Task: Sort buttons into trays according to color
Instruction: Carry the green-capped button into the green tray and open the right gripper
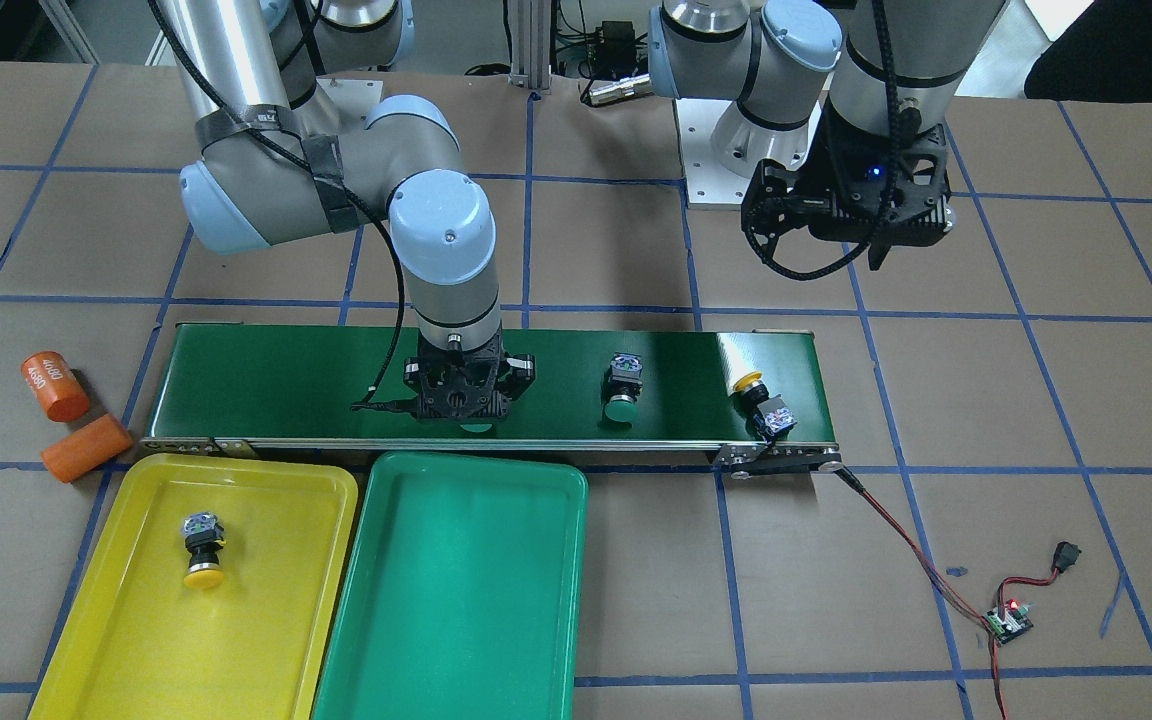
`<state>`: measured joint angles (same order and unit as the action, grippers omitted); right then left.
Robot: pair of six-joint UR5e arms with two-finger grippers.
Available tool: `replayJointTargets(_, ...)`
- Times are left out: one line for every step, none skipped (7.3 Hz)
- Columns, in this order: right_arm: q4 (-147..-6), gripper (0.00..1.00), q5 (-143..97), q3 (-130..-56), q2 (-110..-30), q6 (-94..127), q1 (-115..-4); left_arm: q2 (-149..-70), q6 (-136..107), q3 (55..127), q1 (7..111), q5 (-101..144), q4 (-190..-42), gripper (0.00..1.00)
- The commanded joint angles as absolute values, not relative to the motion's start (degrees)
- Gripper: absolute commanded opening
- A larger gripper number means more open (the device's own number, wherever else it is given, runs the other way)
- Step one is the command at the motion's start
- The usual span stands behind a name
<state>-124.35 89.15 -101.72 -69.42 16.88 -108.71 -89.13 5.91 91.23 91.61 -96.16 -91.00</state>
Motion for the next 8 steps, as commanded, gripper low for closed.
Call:
replayJointTargets(-124.4, 0.0, 89.8, -100.4, -69.9, 13.2, -107.4, -87.7, 5.3, 93.7, 92.5, -96.5, -92.5, 1.0)
replayJointTargets(-122.5, 0.0, 90.5, -97.2, -70.0, 11.2, -105.7, -87.6, 5.4, 94.1, 92.5, -96.4, -92.3, 1.0)
replayJointTargets(-119.6, 0.0, 90.1, -93.8, -69.6, 9.2, -103.8, -87.7, 5.4, 94.1, 92.3, -95.6, -92.2, 1.0)
replayJointTargets(-118.1, 0.0, 89.8, -91.3, -68.8, 6.0, -101.9, -87.6, 5.5, 94.2, 92.0, -95.5, -92.2, 1.0)
replayJointTargets(-118.3, 0.0, 89.6, -90.4, -66.6, 5.7, -101.3, -87.6, 6.1, 94.1, 91.9, -94.2, -92.2, 1.0)
replayJointTargets(-119.0, 0.0, 89.6, -88.8, -65.1, 4.9, -100.9, -87.6, 6.3, 94.1, 91.9, -94.0, -92.1, 1.0)
replayJointTargets(-118.9, 0.03, 89.5, -86.0, -62.8, 3.7, -100.0, -87.5, 6.3, 94.2, 92.0, -93.9, -92.2, 1.0)
replayJointTargets(-118.9, 0.19, 87.7, -83.2, -59.5, 3.7, -99.6, -87.6, 6.3, 94.2, 91.9, -94.0, -92.3, 1.0)
